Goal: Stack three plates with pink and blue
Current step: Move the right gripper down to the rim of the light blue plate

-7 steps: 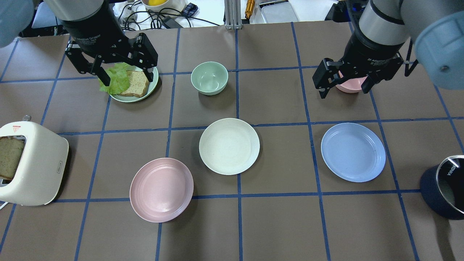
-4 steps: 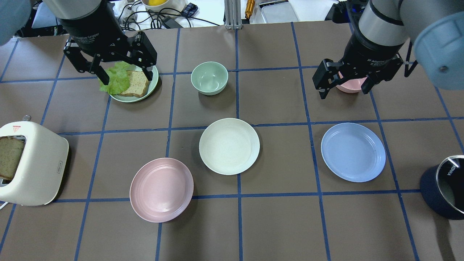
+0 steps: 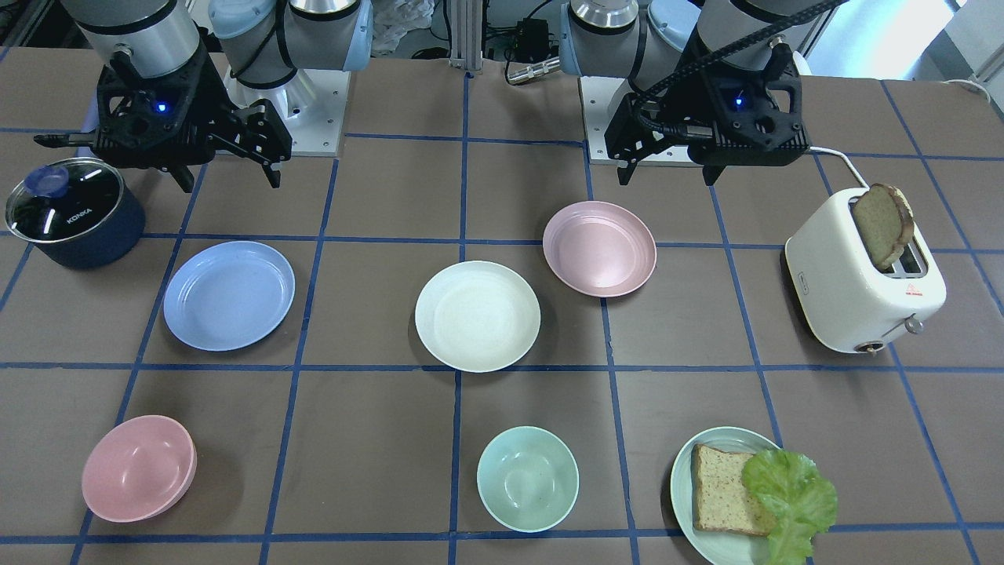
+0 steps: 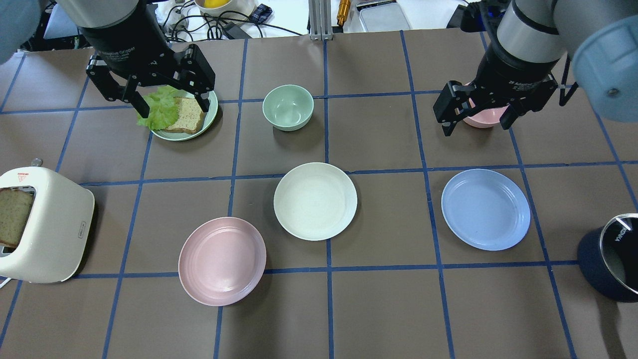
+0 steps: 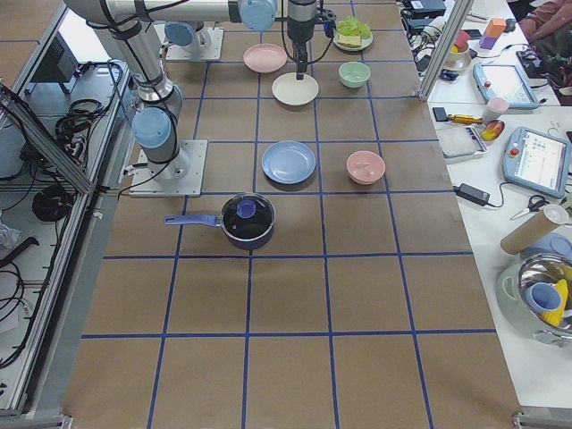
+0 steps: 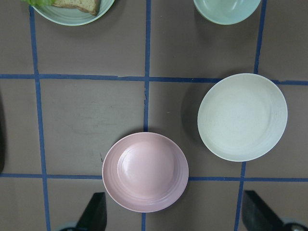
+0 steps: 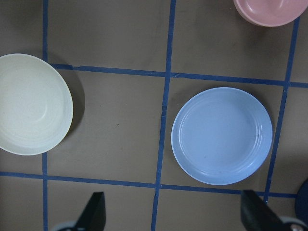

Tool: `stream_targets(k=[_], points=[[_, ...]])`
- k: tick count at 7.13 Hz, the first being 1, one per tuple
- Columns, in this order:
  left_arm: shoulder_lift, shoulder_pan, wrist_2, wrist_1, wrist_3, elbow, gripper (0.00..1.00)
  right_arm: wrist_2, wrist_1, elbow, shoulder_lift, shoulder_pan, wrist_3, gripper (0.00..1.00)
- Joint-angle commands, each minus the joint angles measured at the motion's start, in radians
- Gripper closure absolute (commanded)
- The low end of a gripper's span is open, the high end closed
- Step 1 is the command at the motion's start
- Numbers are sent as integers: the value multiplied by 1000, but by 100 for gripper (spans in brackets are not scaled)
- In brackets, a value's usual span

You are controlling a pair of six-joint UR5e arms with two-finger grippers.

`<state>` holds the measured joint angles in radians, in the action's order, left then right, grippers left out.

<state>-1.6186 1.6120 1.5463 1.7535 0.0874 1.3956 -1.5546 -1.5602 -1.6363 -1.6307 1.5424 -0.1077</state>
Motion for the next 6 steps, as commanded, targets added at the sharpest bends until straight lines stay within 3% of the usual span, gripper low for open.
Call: stream_targets(k=[1, 6], points=[[2, -7, 5, 0, -2, 3, 0, 8, -6, -36, 0, -43, -6, 0], [-9, -4, -2, -3, 3, 3, 0, 14, -148, -224, 0, -191, -38, 0]])
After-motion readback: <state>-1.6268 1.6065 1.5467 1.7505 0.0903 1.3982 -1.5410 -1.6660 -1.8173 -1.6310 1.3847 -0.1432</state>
